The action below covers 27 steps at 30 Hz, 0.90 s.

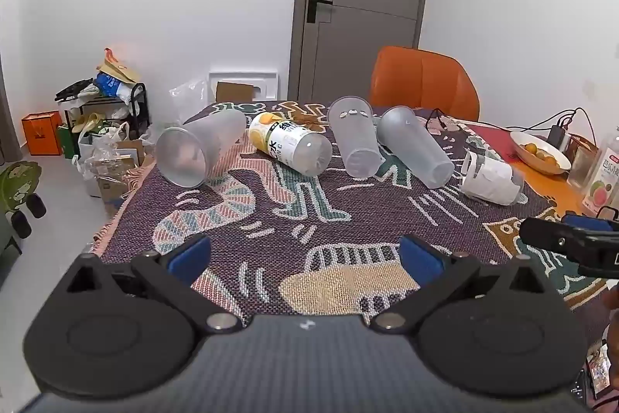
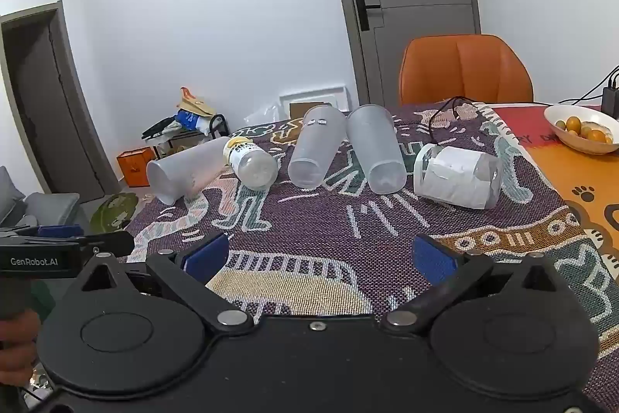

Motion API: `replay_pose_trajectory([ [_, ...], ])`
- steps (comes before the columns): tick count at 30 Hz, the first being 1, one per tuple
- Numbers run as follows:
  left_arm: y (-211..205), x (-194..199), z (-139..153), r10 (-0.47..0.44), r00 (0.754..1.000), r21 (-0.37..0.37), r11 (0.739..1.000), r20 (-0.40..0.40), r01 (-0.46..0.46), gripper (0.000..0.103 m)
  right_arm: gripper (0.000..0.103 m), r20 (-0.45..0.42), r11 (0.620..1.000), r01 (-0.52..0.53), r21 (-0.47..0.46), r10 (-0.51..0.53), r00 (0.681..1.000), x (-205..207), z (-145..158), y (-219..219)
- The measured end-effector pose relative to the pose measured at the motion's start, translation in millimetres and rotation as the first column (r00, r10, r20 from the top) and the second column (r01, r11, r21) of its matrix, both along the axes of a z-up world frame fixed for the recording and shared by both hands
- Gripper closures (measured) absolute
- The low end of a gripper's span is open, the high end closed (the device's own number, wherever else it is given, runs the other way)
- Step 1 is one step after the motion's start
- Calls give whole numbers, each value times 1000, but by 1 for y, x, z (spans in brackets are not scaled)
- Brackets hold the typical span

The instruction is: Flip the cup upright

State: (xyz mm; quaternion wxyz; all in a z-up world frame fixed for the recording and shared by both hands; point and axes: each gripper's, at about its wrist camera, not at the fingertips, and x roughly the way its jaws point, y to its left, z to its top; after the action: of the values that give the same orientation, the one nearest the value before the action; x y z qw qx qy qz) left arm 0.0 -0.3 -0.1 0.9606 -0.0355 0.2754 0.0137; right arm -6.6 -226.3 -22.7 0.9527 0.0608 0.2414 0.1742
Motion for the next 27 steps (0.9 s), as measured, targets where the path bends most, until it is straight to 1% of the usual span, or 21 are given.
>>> replay_pose_trajectory([
  [1, 0, 0, 0, 1, 1000, 0, 1000, 1, -1, 0, 0, -12, 1000, 1, -7, -1, 1000, 1, 0, 0],
  [8, 0, 0, 0, 0, 1000, -3, 1000, 1, 0, 0, 0, -7, 1000, 12, -4, -12, 1000, 4, -2, -3],
  [15, -1, 1, -1, -5, 1000, -7, 1000, 1, 5, 0, 0, -5, 1000, 17, -9, -17, 1000, -5, 1, 3],
  [17, -1, 2, -1, -8, 1000, -7, 1000, 0, 8, 0, 0, -7, 1000, 14, -6, -14, 1000, -1, -2, -3],
  [27, -1, -1, -1, -6, 1000, -7, 1000, 4, 6, 0, 0, -8, 1000, 17, -7, -17, 1000, 0, -3, -3],
])
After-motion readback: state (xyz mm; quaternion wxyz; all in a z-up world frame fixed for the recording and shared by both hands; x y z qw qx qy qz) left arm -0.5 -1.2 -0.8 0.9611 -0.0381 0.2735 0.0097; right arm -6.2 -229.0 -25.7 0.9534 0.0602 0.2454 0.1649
